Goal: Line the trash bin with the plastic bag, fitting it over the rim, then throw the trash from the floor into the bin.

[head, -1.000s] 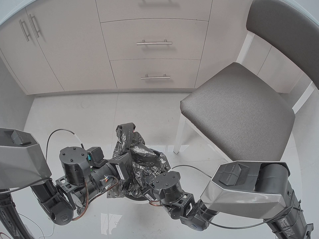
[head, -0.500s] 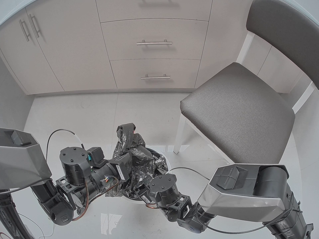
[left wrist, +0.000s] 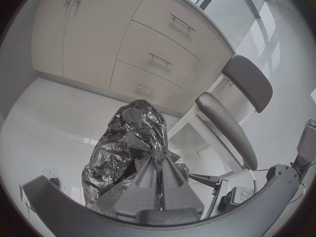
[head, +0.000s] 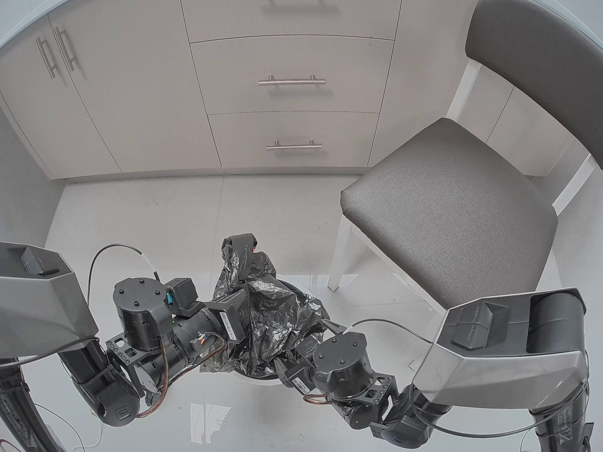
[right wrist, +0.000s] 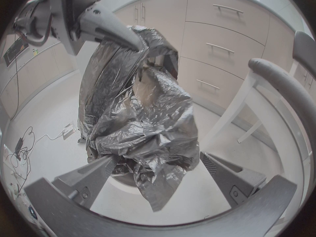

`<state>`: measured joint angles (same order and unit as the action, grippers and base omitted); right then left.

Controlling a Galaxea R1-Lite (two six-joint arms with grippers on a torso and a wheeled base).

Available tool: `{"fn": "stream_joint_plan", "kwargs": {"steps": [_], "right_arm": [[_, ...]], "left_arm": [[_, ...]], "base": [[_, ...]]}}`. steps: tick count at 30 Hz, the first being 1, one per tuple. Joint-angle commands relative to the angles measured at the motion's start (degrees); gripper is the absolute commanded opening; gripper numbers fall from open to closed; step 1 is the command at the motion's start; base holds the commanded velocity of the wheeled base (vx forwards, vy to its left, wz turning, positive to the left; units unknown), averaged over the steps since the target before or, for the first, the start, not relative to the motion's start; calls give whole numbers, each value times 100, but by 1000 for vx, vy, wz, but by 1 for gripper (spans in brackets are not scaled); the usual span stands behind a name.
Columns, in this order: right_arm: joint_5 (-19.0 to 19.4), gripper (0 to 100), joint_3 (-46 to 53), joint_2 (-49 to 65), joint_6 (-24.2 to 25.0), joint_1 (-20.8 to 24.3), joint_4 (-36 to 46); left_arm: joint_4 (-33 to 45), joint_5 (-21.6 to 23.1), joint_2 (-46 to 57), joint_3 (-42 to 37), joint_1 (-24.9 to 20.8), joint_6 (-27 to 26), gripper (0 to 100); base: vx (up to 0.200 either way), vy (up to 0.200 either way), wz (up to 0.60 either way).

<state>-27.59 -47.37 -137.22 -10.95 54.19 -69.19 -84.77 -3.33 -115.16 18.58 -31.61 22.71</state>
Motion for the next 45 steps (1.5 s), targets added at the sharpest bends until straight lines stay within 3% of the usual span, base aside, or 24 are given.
{"fn": "stream_joint_plan", "kwargs": {"steps": [1, 12, 13, 39, 45], "right_arm": [[-45, 100, 606, 468, -13, -13, -270], [-150, 100, 562, 767, -65, 250, -384], [-150, 0, 431, 696, -74, 250, -384], [52, 0, -914, -763, -241, -145, -296], [166, 0, -1714, -1061, -180, -145, 363]], "left_arm": [[-4, -10, -6, 23, 6, 5, 0], [-4, -10, -59, 41, 6, -12, 0], [-4, -10, -68, 32, 6, -12, 0], [-118, -19, -261, 14, 50, 5, 0], [-285, -28, -252, -21, 50, 5, 0]], "base": [[0, 0, 0], [0, 0, 0], [0, 0, 0], [0, 0, 0], [0, 0, 0]]}}
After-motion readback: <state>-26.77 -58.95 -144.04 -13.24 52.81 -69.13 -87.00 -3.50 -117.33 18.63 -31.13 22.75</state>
